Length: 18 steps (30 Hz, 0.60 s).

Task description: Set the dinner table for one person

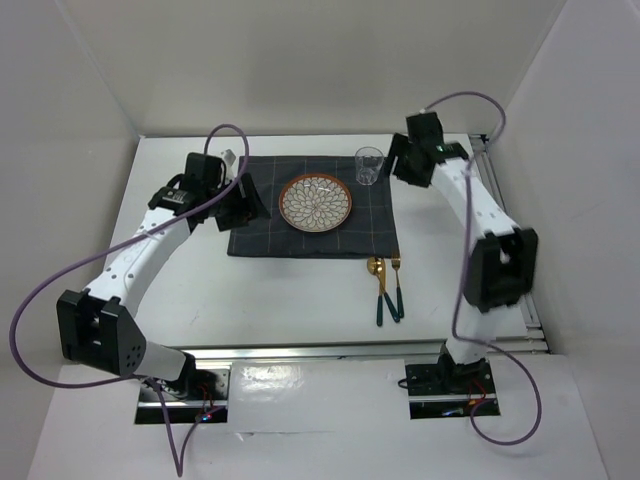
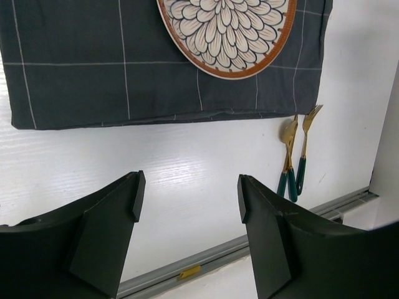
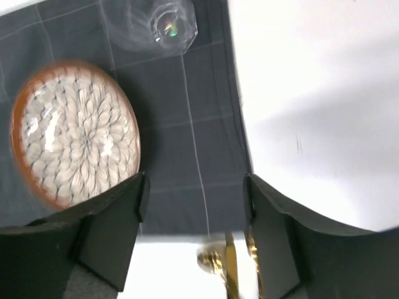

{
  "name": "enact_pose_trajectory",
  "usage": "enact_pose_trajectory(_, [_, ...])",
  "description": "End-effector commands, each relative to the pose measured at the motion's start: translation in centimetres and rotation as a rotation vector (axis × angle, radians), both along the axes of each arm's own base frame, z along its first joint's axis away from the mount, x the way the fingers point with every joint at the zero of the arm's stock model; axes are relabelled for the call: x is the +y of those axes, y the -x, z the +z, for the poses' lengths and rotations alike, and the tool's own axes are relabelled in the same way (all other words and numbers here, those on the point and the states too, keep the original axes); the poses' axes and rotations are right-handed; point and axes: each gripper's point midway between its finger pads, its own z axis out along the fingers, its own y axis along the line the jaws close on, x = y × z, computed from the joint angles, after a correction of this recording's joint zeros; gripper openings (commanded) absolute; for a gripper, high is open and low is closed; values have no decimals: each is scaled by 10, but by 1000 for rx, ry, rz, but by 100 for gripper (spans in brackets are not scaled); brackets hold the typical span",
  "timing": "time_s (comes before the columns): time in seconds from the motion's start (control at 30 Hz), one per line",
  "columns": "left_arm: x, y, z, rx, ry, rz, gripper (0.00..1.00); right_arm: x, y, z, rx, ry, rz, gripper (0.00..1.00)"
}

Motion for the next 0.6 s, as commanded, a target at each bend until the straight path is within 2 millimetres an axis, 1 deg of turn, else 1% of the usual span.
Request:
enact_pose_trajectory(0.0, [-4, 7, 14, -51, 28, -5, 78, -4, 71, -19, 44, -25, 54, 72])
enact_pose_trajectory(0.03, [-6, 8, 14, -49, 35, -13, 78, 1, 95, -10, 22, -37, 82, 69])
enact_pose_trajectory(0.07, [-6, 8, 14, -49, 36, -13, 78, 5, 116, -21, 59, -49, 95, 65])
enact_pose_trajectory(0.1, [-9, 10, 14, -48, 36, -22, 78, 5, 153, -56, 166, -53, 90, 61])
enact_pose_trajectory(0.13, [-9, 10, 14, -48, 36, -22, 78, 17, 175, -52, 166, -82, 127, 58])
enact_pose_trajectory(0.17, [-12, 11, 14, -48, 36, -31, 78, 20, 196, -61, 209, -88, 138, 55])
enact_pose_trajectory(0.2, [-11, 8, 15, -52, 29, -24, 78, 20, 221, -81, 276, -86, 133, 53])
enact_pose_trajectory(0.23, [-14, 9, 15, -52, 29, -33, 78, 29, 238, -80, 282, -113, 131, 47])
enact_pose_trajectory(0.27, [-13, 8, 14, -53, 23, -27, 78, 35, 249, -85, 298, -120, 138, 46])
enact_pose_trajectory(0.33, [-17, 10, 14, -53, 23, -39, 78, 54, 256, -78, 284, -124, 146, 46])
enact_pose_trajectory(0.37, [-21, 13, 14, -53, 24, -51, 78, 57, 258, -82, 318, -129, 156, 46])
enact_pose_trajectory(0.4, [-21, 11, 19, -63, 27, -51, 78, 58, 259, -85, 345, -133, 131, 46])
enact_pose_trajectory(0.43, [-25, 13, 19, -63, 27, -63, 78, 55, 262, -91, 374, -116, 113, 47])
enact_pose_trajectory(0.5, [-23, 14, 17, -53, 22, -49, 78, 48, 266, -108, 426, -69, 92, 47])
enact_pose_trajectory(0.53, [-26, 18, 17, -54, 23, -59, 78, 44, 273, -118, 458, -58, 79, 47])
enact_pose_trajectory(0.57, [-26, 18, 17, -54, 23, -59, 78, 42, 276, -125, 474, -50, 77, 47])
